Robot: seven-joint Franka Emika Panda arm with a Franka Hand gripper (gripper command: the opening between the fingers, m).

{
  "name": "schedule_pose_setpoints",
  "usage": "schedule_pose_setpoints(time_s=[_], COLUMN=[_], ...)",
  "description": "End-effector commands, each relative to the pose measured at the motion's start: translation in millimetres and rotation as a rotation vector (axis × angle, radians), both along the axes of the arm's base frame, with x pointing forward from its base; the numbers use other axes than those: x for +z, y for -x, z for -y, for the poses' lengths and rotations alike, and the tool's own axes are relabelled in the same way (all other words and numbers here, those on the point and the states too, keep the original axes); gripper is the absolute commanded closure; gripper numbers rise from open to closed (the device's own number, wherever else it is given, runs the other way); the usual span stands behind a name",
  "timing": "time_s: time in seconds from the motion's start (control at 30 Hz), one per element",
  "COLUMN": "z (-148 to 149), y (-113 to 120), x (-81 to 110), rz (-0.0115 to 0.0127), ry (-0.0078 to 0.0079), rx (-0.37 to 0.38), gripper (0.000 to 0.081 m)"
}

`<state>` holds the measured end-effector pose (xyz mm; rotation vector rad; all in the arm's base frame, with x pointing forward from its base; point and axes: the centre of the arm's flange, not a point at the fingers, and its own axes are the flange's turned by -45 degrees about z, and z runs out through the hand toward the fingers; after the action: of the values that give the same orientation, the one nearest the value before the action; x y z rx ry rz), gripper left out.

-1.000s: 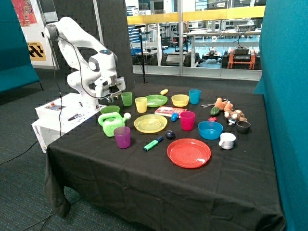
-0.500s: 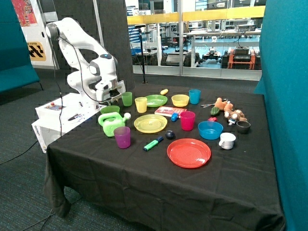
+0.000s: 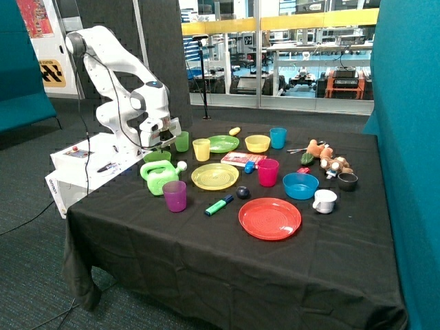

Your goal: Place the bowls on the appropriate plate

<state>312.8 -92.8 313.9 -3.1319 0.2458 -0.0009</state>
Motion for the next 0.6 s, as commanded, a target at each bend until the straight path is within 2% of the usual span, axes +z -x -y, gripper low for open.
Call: schedule_pose_setpoints(time_s=[0.0, 0.57], z=[-7, -10], y=[-2, -6], x=[-8.4, -21.9], rz=[-0.0006, -0.0006], ry=[0.0001, 0.0001], rx=[0.012, 0.02], gripper=[0.0471, 0.051])
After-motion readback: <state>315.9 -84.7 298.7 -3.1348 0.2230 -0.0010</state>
